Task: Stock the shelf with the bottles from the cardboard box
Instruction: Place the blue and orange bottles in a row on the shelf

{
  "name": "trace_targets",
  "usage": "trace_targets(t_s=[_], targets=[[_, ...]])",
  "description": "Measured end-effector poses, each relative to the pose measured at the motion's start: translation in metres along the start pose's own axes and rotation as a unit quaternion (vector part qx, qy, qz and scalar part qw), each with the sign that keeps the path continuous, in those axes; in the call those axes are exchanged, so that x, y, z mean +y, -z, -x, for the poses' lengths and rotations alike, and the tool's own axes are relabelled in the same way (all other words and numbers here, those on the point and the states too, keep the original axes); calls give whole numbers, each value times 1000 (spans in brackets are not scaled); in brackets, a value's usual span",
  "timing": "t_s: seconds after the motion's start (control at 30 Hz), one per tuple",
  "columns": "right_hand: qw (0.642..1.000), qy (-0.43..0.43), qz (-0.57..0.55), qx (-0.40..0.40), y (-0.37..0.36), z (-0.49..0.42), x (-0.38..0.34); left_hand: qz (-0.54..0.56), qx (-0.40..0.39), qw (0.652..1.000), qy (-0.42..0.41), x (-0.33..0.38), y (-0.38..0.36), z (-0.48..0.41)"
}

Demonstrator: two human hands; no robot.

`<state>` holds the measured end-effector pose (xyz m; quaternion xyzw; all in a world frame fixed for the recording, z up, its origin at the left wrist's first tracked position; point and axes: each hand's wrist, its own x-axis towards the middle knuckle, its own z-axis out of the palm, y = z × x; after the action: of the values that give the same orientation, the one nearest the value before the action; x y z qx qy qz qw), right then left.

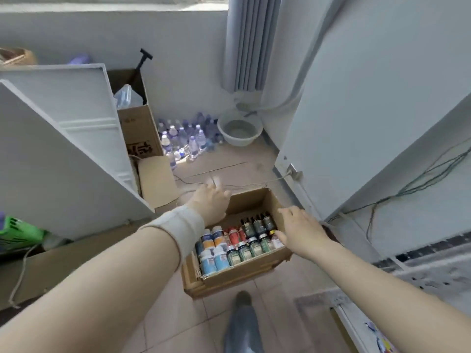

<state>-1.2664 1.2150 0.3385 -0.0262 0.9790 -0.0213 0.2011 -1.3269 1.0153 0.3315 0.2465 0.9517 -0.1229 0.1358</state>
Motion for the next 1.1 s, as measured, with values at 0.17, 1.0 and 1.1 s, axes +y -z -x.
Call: trace_targets(t_s=[0.17,1.0,1.1], targets=[[993,43,-22,-109,-82,-102,-11,148,-122,977,92,-9,-105,-59],[886,-85,-389,-238,-339,-326,-57,540,-177,669,479,6,-373,-209],[856,-109,-440,-248,-324,-324,-48,593,-145,626,484,1,-363,-206]])
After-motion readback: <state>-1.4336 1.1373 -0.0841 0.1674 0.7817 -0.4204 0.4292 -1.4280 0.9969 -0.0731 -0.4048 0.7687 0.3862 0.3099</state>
